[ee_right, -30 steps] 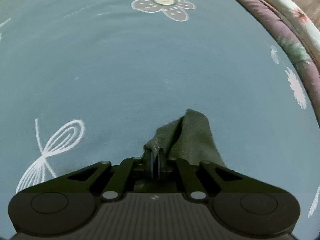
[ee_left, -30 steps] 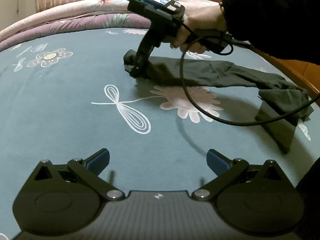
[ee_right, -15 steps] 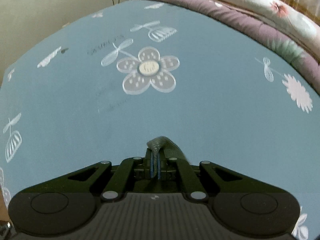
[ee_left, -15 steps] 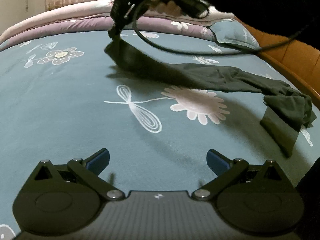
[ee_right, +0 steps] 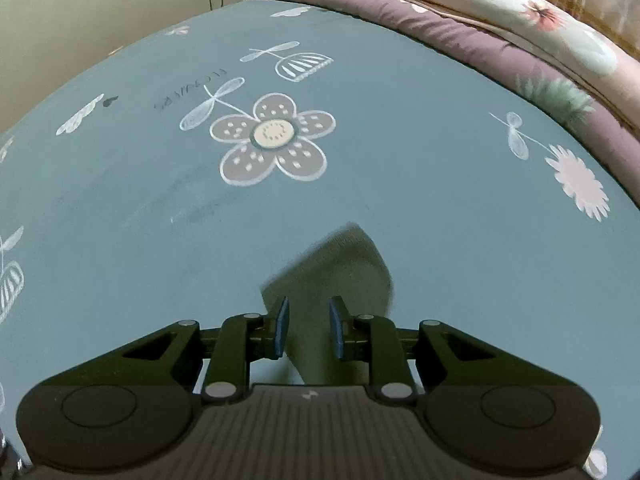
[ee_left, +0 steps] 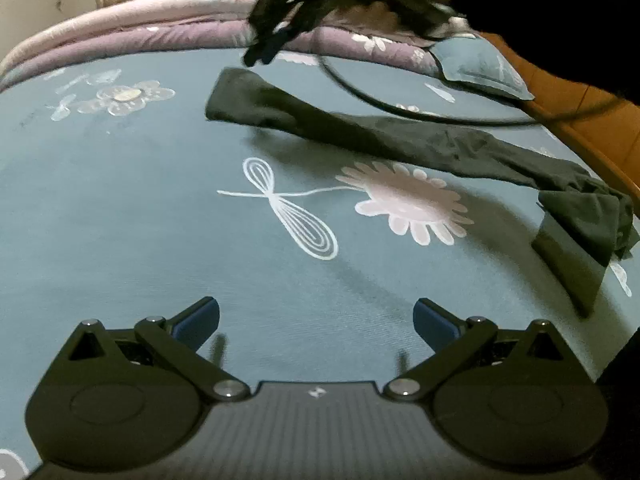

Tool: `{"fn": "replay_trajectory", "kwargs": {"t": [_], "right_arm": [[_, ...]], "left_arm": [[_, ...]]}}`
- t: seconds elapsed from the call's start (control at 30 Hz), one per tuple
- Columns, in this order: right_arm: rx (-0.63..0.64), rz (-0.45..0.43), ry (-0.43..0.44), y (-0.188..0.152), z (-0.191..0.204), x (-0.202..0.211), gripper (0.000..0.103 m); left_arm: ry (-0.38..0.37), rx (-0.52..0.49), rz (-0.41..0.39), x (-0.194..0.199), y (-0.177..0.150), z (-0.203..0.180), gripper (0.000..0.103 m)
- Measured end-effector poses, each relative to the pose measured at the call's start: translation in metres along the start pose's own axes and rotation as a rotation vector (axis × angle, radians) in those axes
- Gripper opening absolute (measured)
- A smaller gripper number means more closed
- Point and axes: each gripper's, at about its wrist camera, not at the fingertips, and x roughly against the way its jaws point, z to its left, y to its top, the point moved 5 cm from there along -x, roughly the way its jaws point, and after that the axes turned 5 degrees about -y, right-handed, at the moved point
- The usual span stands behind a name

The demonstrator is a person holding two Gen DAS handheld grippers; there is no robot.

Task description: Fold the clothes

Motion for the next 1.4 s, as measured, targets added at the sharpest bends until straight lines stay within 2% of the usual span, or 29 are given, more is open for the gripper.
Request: {"fn": "replay_trajectory", "kwargs": {"t": [0.1,0.23,0.4,0.5,0.6,0.77,0.93,1.07,1.23,1.4], "right_arm": [[-0.029,-0.005,0.015,-0.03,-0.017,0.018,0.027],[-0.055,0.002,-0.017,-0.085,-0.043,0.045,0.031],[-0.095,0.033,-0.082,-0.167,-0.071,0.077,0.032],[-0.125,0.044,-0.118,-0.215,-0.086,0.095,0.036],[-0.159,0.035,-0.133,-0.255,-0.099,0.108,0.036],[-0.201,-0.007,-0.126,-0.309,-0.118,0.122,0.036],[-0.261,-0.069,-0.065,-0.328,-0.128,0.14,0.036],[-0.224,-0.088,0.01,-0.342,-0.121,0.157,0.037],[-0.11,-0.054,0.076,-0.359,-0.104,0.159,0.04],[-0.095,-0.032,0.151,-0.365,-0.093,0.15,0.042]], "left_arm": [[-0.021,0.017,0.027,-0.01,-0.001,0.002,0.102],[-0.017,0.006,0.063,-0.023,-0.004,0.002,0.102],[0.034,-0.023,0.091,-0.034,0.001,0.001,0.102],[0.098,-0.061,0.126,-0.045,0.005,-0.005,0.102],[0.14,-0.009,0.157,-0.051,0.014,-0.011,0.102],[0.095,0.068,0.118,-0.054,0.031,-0.05,0.102],[0.072,0.101,0.131,-0.073,0.036,-0.103,0.102],[0.056,0.124,0.163,-0.085,0.03,-0.136,0.102],[0.07,0.177,0.21,-0.09,0.019,-0.148,0.102],[0.086,0.209,0.224,-0.093,0.022,-0.144,0.102]]}}
